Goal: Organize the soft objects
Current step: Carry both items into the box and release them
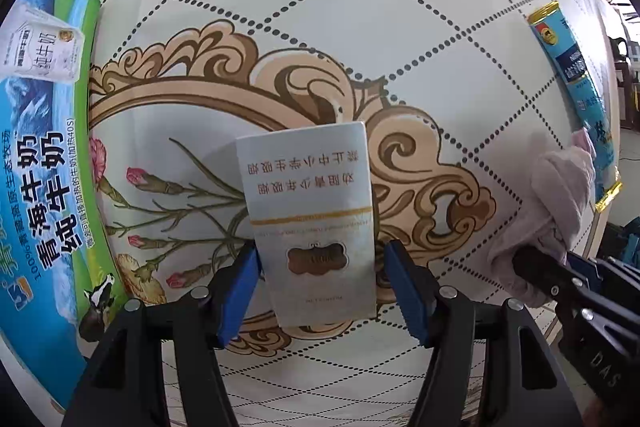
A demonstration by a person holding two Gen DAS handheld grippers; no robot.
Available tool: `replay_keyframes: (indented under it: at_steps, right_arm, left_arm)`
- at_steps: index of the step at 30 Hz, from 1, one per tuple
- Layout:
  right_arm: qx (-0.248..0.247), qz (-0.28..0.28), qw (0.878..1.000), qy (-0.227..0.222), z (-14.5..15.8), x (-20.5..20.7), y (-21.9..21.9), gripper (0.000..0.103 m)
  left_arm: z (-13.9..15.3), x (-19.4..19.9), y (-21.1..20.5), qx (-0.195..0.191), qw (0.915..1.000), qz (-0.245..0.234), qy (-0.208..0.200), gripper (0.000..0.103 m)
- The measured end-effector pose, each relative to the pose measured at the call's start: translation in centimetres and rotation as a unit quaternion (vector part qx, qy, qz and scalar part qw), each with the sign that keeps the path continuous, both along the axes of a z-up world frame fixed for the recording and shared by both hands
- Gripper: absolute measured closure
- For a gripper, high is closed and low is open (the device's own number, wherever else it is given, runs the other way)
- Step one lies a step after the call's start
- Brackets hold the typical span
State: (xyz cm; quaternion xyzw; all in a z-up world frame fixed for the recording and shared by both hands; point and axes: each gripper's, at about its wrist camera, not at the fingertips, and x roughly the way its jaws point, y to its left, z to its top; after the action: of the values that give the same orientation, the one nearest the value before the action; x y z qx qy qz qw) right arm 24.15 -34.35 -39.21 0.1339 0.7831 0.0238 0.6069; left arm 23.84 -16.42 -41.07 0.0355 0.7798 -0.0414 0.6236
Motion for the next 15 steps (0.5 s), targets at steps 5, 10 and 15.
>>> replay_keyframes:
  at_steps: [5, 10, 15]
  right_arm:
    - [-0.011, -0.006, 1.000, -0.003, -0.1, -0.1, 0.5, 0.079]
    - [-0.005, -0.005, 1.000, -0.027, 2.3, -1.0, 1.1, 0.079]
    - [0.025, -0.009, 0.998, -0.064, 6.4, -2.1, 2.4, 0.080]
  left_arm:
    - [0.5, 0.1, -1.8, 0.011, 0.9998, -0.008, -0.018, 0.050]
    - [3.6, -0.2, -1.8, 0.000, 0.9988, -0.011, -0.047, 0.050]
    - [8.8, -2.2, 0.3, -0.033, 0.9952, -0.004, -0.092, 0.050]
